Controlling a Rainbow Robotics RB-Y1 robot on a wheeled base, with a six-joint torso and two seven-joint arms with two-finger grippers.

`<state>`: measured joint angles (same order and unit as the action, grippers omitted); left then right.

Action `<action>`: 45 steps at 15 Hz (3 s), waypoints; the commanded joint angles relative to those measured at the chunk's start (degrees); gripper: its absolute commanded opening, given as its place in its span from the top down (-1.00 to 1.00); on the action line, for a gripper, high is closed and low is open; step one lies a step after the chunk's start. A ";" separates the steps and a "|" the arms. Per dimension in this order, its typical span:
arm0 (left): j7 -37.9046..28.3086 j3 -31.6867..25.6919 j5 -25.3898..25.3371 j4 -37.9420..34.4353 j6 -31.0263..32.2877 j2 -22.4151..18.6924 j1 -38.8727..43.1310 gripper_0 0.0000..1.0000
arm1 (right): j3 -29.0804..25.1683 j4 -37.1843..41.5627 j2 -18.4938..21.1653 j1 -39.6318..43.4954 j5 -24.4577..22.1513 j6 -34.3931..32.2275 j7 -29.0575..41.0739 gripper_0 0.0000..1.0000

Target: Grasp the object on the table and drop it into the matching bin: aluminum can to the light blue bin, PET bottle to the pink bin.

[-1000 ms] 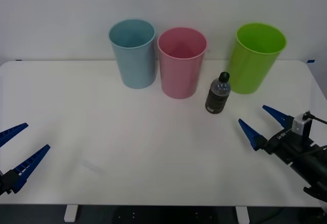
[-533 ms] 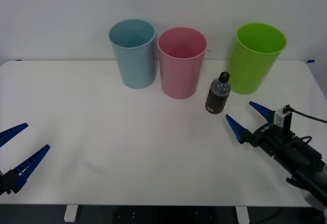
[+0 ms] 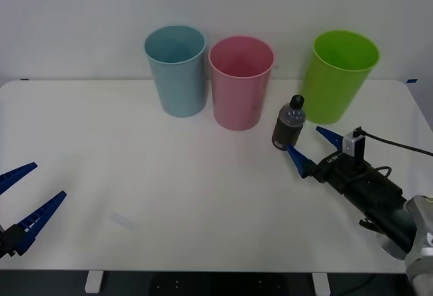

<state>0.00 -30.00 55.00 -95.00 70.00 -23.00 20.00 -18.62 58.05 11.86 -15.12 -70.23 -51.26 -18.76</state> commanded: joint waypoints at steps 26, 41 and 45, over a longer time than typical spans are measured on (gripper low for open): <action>0.00 0.00 0.00 0.00 0.00 0.00 0.00 -1.00 | 2.63 -9.45 -2.64 -10.45 -1.67 8.90 -4.88 1.00; 0.00 0.00 0.00 0.00 0.00 0.00 0.00 -1.00 | 3.77 10.94 -2.02 1.41 -4.48 7.14 6.37 1.00; 0.00 0.00 0.00 0.00 0.00 0.00 0.00 -1.00 | 4.82 21.67 -0.17 6.51 -4.74 6.62 15.42 1.00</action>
<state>0.00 -30.00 55.00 -95.00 70.00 -23.00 20.00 -14.02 78.03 11.23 -9.31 -74.93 -44.64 -4.88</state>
